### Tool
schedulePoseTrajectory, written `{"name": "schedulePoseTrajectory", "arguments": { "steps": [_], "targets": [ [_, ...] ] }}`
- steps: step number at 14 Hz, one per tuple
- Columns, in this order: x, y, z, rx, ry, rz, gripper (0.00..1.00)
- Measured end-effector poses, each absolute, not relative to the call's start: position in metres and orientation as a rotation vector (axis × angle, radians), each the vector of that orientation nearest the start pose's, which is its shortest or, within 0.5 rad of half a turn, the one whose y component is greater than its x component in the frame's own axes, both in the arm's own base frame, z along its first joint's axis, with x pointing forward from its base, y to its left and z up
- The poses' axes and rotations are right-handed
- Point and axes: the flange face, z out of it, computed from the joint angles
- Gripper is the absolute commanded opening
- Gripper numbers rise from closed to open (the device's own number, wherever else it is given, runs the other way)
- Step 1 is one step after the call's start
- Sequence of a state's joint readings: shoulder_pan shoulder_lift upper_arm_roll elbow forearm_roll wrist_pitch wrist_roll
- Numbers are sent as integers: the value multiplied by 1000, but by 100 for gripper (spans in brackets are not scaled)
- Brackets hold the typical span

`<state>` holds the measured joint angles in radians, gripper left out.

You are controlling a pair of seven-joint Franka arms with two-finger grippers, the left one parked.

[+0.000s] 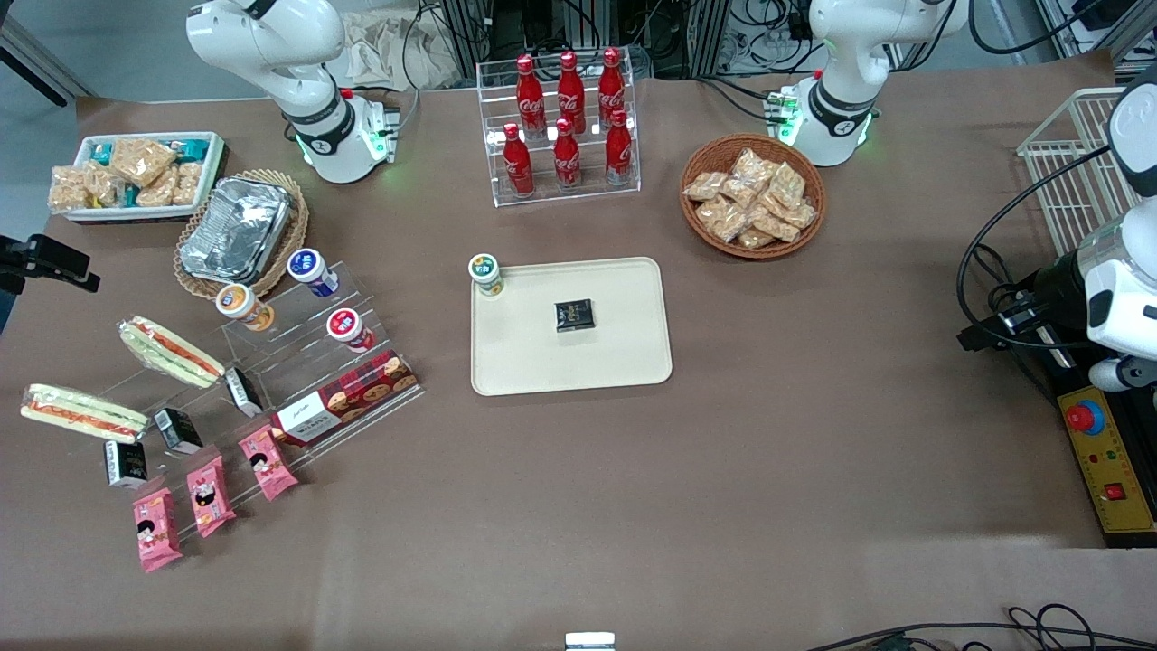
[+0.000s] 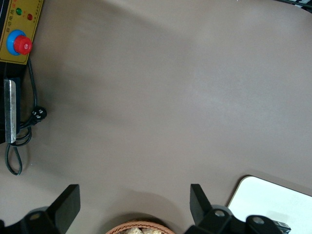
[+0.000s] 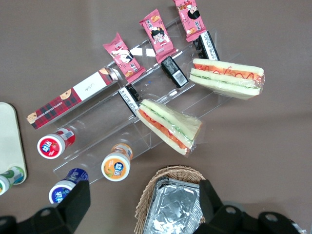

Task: Place sandwich on tray

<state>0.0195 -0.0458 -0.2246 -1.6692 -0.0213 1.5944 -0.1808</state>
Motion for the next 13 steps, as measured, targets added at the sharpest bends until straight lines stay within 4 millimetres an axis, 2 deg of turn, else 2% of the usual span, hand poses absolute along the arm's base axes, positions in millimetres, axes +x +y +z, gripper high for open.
{"name": "schedulePoseTrajectory", "arguments": {
  "steps": [8,10,13],
  "targets": [
    [530,-114,606,-3164,-13,36,99],
    [531,-122,606,-3177,-212,21,99],
    [534,-159,596,-3155,-505,5,99]
  ]
}}
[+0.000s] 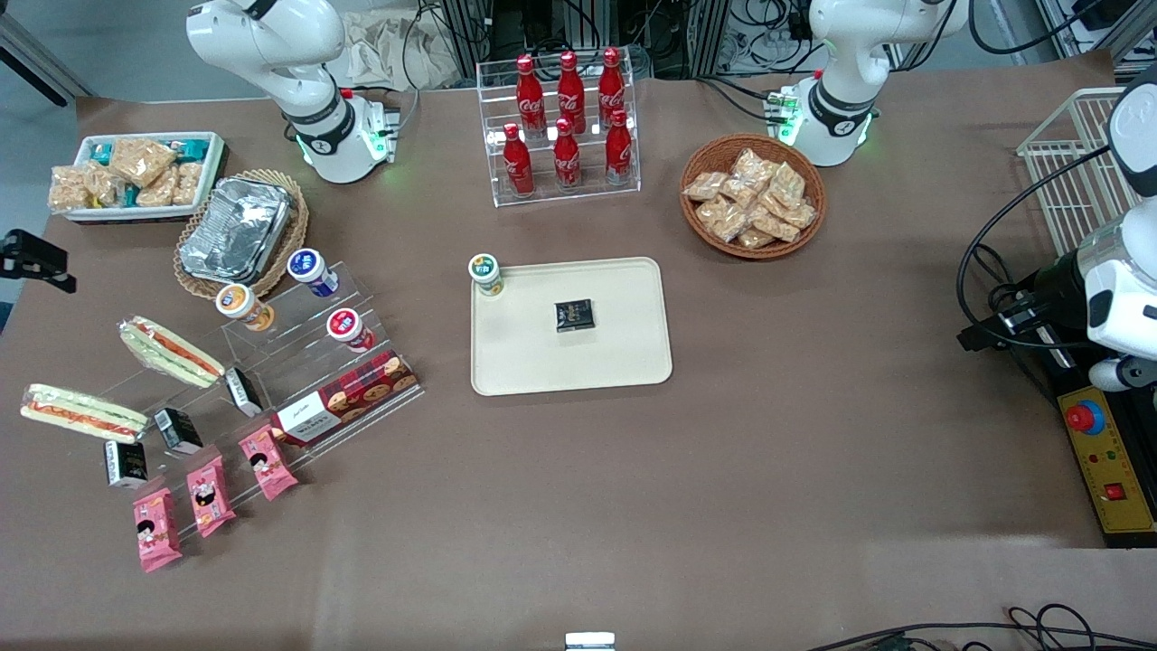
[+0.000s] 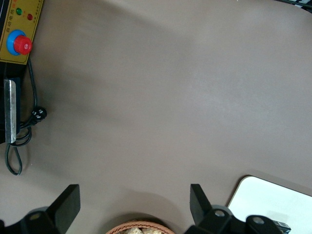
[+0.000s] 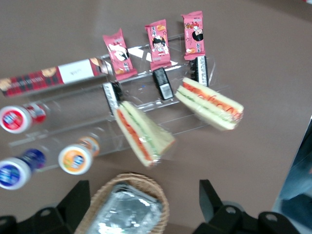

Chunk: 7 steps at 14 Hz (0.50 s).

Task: Place sandwich on tray

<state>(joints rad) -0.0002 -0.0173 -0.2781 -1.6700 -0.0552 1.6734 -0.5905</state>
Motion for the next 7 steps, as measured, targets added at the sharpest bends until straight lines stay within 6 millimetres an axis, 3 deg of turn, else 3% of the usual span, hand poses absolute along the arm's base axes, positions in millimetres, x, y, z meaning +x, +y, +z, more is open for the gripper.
{"name": "schedulePoseTrajectory", "arguments": {
  "steps": [4,7],
  "targets": [
    [542,-207,569,-3117,-821,11,99],
    [553,-230,549,-3062,-1019,25,99]
  ]
}}
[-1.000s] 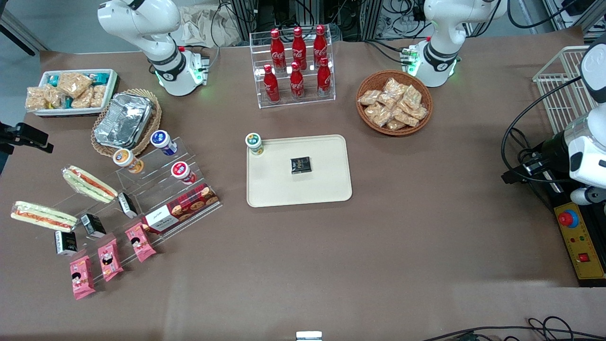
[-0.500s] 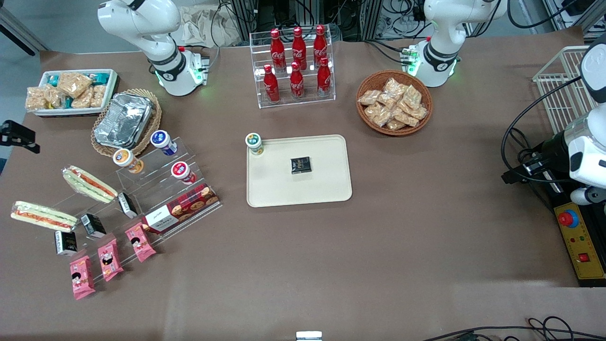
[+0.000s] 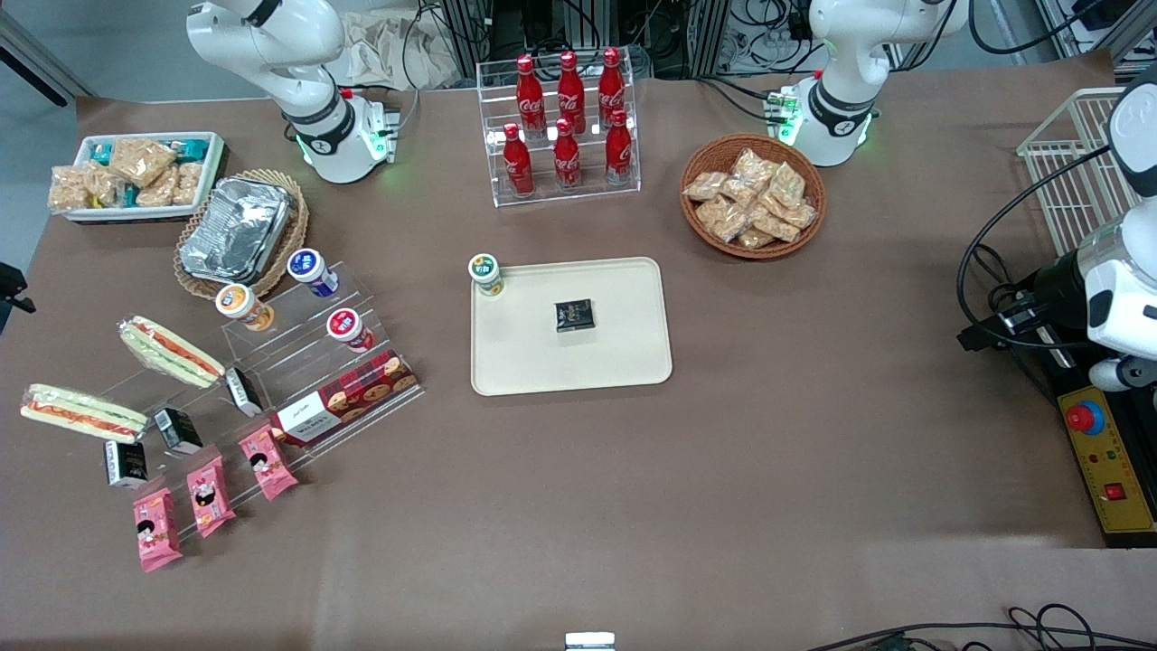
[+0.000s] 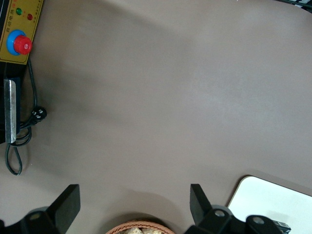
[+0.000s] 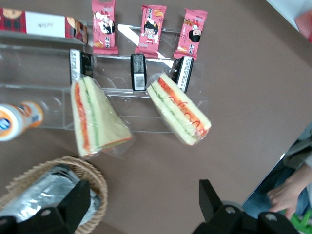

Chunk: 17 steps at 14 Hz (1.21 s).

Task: Place sandwich on tray
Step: 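Move the right gripper down over the wrapped sandwich on the acrylic stand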

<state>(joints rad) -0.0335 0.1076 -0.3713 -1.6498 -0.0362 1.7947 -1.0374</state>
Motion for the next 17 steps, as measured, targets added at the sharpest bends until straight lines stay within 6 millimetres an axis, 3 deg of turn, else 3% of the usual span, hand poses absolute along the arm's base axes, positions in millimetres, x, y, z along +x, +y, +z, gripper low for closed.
{"name": "schedulePoseTrajectory", "arguments": {
  "steps": [4,9,13,17],
  "targets": [
    [579,-253,510,-2954,-1242,11,99],
    [609,-257,457,-2812,-1540,35,99],
    [618,-258,418,-2714,-1647,112,99],
    [624,-259,393,-2693,-1676,143,99]
  ]
}}
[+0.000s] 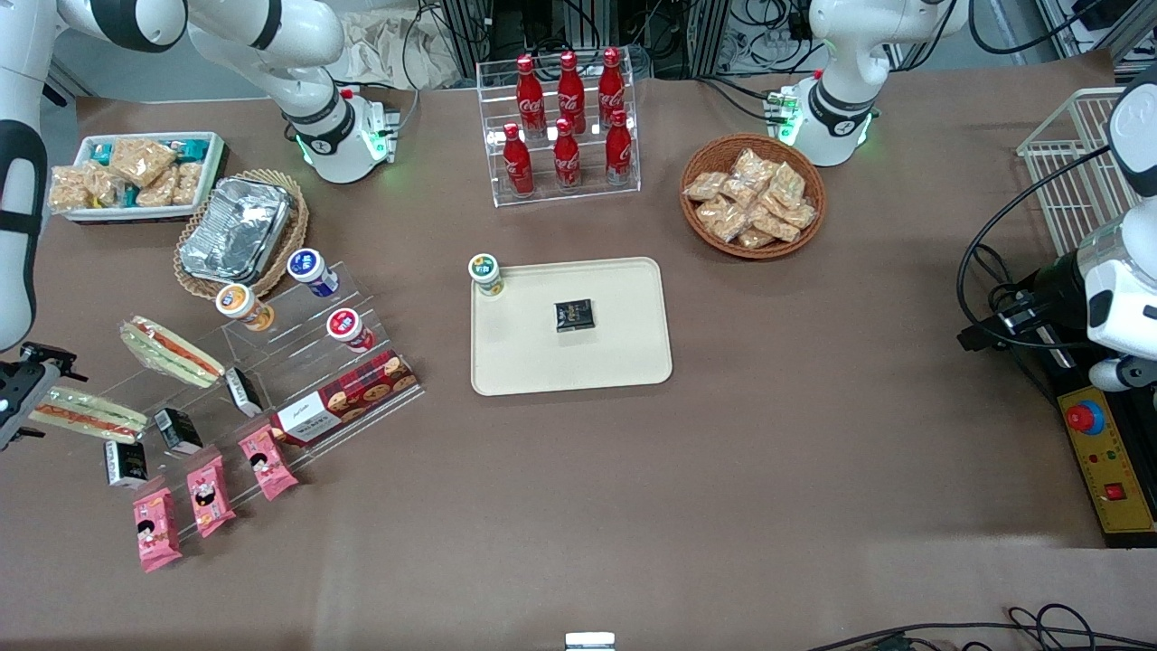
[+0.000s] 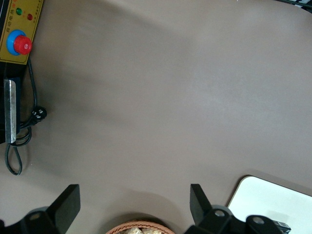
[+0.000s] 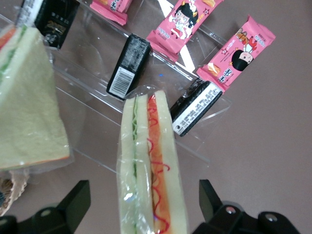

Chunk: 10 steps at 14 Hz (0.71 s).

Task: Place sandwich on tray
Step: 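Move the right gripper down over the wrapped sandwich on the acrylic stand, then close the right gripper on the sandwich and lift it off the stand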

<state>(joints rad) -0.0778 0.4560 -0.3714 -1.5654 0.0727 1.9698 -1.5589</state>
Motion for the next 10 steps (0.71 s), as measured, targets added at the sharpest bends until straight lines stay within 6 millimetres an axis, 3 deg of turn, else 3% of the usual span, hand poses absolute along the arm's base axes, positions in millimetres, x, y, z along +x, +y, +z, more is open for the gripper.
{"name": "schedulePoseTrajectory", "arguments": {
  "steps": [3,6,8,10],
  "targets": [
    [630,-260,375,-2682,-1704,159,98],
    [632,-261,366,-2684,-1710,165,91],
    [632,-262,361,-2680,-1708,174,79],
    [631,-265,357,-2681,-1698,182,45]
  ]
}}
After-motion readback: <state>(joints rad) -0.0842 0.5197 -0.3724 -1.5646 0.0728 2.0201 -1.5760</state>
